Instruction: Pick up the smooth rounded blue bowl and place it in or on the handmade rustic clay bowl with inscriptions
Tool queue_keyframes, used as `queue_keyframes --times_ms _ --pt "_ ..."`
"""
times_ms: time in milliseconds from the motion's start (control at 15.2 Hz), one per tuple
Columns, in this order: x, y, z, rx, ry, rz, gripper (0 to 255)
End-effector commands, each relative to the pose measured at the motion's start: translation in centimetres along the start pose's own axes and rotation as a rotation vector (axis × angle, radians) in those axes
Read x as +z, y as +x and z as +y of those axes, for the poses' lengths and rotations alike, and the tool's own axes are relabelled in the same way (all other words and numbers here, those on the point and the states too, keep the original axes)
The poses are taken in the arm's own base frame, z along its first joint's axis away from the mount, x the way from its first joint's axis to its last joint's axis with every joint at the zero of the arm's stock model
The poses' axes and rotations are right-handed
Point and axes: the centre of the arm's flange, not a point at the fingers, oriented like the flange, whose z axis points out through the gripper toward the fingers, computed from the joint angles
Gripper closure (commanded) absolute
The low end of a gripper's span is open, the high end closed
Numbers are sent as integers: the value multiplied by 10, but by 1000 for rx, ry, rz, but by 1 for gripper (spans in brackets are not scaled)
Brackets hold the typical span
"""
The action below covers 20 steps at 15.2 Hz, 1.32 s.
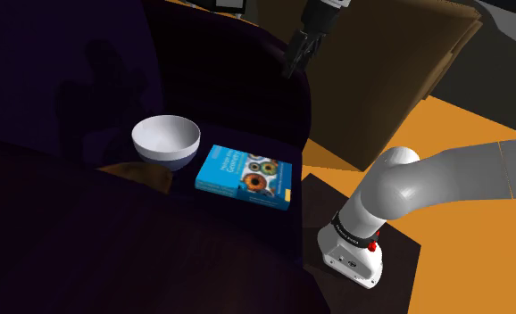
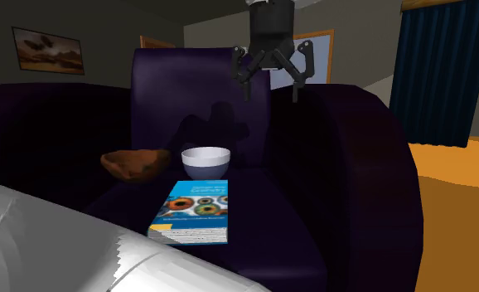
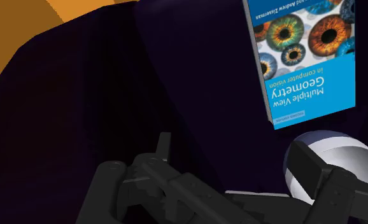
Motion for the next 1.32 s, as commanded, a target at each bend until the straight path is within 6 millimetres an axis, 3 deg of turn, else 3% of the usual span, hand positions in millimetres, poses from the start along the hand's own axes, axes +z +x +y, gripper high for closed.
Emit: queue_keyframes --times_ms 0,1254 --pt "0 0 0 0 0 0 0" --pt "159 152 -140 90 65 -178 0"
